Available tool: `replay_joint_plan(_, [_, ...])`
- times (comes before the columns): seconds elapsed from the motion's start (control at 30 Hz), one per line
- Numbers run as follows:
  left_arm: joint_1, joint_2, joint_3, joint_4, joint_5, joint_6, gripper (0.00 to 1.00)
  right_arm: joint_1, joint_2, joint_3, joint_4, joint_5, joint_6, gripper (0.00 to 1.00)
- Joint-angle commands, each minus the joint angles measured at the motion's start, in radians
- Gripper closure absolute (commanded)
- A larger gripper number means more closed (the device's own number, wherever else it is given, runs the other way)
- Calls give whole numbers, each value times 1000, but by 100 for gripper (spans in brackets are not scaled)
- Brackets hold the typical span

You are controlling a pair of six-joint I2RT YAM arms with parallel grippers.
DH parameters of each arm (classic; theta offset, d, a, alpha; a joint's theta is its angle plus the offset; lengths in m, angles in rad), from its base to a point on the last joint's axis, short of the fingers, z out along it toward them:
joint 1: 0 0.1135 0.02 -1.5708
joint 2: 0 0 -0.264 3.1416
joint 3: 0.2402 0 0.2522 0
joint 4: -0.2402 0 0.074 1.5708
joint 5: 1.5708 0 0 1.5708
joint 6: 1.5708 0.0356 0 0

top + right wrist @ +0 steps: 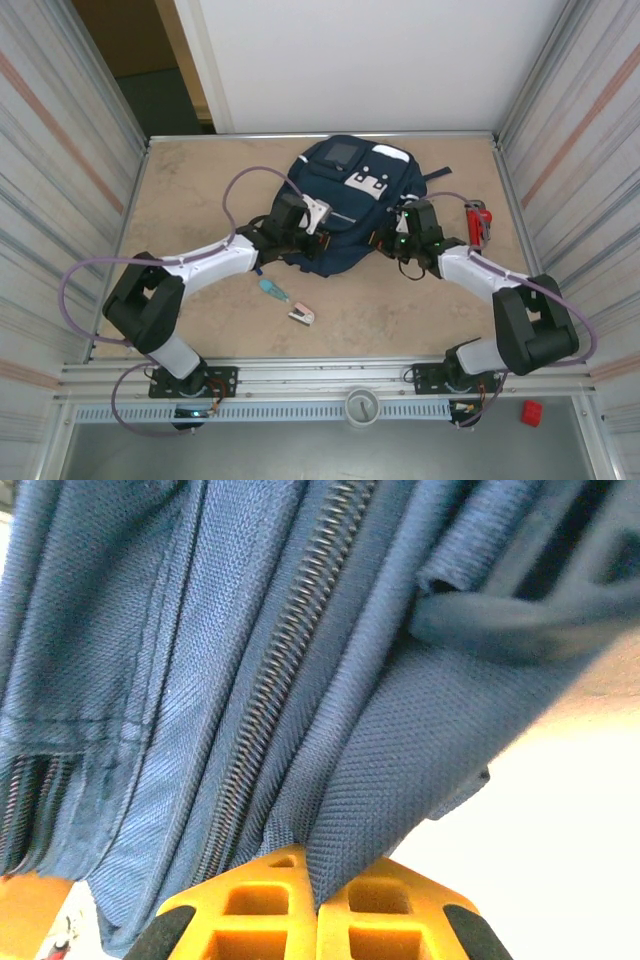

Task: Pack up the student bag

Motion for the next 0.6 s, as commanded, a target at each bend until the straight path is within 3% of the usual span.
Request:
replay_joint_plan(0.0, [59, -45, -24, -82, -60, 64, 100, -102, -59, 10, -57, 30, -93, 100])
replay_joint_plan(0.1, [73, -41, -14, -109, -88, 86, 100, -170, -26, 83, -146, -11, -140, 100])
replay_joint_plan(0.23, [64, -49, -18, -79, 20, 66, 100, -215, 87, 245, -275, -71, -200, 98])
replay_joint_plan(0.3, [43, -58, -22, -47, 56, 27, 100, -241, 102, 291, -318, -66, -208, 84])
replay_joint_plan(0.37, [10, -66, -24, -23, 55, -19, 100, -262, 33, 263, -315, -30, -202, 57])
replay_joint_plan(0.4, [-3, -68, -21, -20, 46, -39, 100, -260, -10, 229, -306, -3, -196, 48])
replay_joint_plan(0.5, [-44, -68, -9, -7, 33, -83, 100, -206, -146, 83, -239, -8, -135, 31])
replay_joint_plan(0.57, [-68, -65, 1, -8, 14, -88, 100, -118, -207, -6, -203, 20, -78, 13])
